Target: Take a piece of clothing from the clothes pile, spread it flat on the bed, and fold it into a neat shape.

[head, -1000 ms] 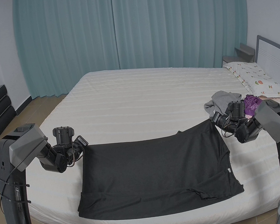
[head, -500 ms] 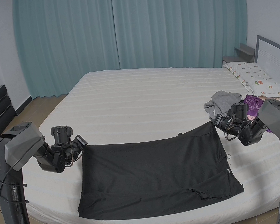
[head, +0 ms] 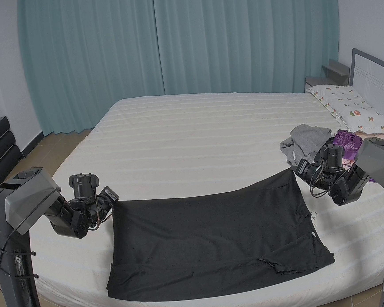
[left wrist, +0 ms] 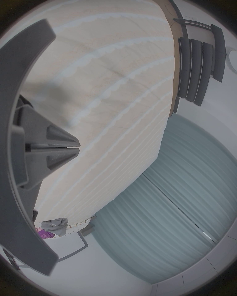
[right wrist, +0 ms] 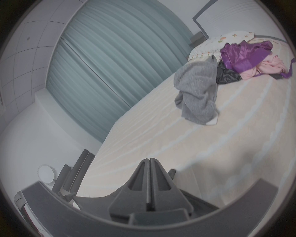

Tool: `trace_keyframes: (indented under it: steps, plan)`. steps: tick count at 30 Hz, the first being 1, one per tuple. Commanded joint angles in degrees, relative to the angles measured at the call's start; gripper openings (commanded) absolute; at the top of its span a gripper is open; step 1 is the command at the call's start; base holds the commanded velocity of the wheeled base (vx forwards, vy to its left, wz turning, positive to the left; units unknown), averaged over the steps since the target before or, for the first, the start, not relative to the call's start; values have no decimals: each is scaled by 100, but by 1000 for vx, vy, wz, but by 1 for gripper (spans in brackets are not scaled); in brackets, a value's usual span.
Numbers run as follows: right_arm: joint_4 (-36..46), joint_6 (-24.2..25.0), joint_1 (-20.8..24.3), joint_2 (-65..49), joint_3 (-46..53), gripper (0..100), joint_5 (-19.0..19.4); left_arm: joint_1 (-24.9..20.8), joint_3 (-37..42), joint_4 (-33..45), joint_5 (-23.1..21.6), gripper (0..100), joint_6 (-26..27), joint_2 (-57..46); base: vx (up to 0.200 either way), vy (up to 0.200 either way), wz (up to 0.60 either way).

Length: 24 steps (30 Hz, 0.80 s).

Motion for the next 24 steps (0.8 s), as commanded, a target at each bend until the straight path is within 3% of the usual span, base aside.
trace_keyframes:
  steps: [1, 24]
  plan:
    - [4, -11, -5, -47, 251, 0, 95, -10, 185, -3, -12, 0, -1, -107, 0, 0, 0]
    - [4, -46, -145, -750, 1376, 0, 377, -19, 1205, -3, -21, 0, 34, -783, 0, 0, 0]
